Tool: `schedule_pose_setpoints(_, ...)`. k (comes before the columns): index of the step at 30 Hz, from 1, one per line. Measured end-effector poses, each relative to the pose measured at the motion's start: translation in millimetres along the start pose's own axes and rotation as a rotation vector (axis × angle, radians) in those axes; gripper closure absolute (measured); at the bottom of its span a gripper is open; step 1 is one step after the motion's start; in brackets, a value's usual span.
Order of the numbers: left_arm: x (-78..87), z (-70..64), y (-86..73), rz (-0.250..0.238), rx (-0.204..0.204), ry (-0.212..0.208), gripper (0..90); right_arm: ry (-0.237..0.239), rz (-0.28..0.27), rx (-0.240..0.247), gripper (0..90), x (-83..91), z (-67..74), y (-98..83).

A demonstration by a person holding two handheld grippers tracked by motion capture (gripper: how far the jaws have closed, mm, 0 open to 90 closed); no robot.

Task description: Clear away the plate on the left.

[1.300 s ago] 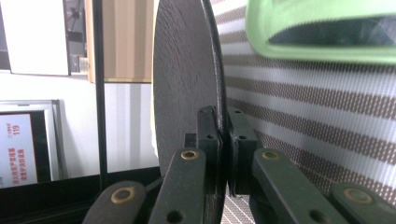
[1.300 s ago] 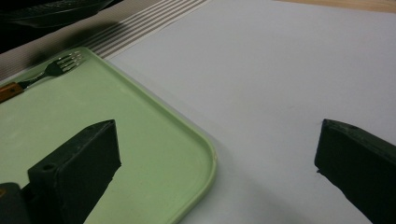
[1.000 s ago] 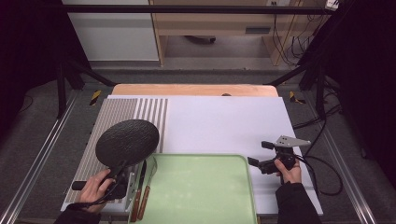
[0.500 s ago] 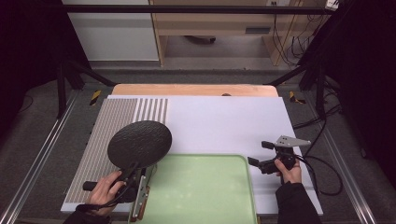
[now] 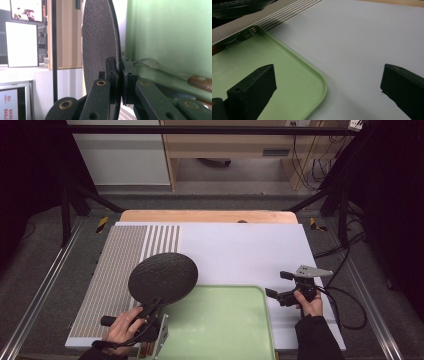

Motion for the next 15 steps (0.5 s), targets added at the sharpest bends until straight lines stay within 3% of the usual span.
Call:
schedule_pose_setpoints(7,5.4,-3.6,11.1,-0.025,0.0,-0.007,85.7,0.0,-0.001,-0.001,0.3,0.2,0.0,-0.1)
schedule_pose_setpoints(15,14.2,-8.7,23.4,-0.045,-0.028,-0.015,85.7,-0.002,0.0,-0.002,0.3,0.3,-0.2,-0.1)
Point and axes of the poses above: each handheld gripper's, and its own axes: x roughly backward along the jaws, y roughly out of its top, z roughly to its left, the point moved 6 cm from there along -x, roughly forward along the jaws, and after that the axes turned 14 degrees about z, right-handed, at the moved point
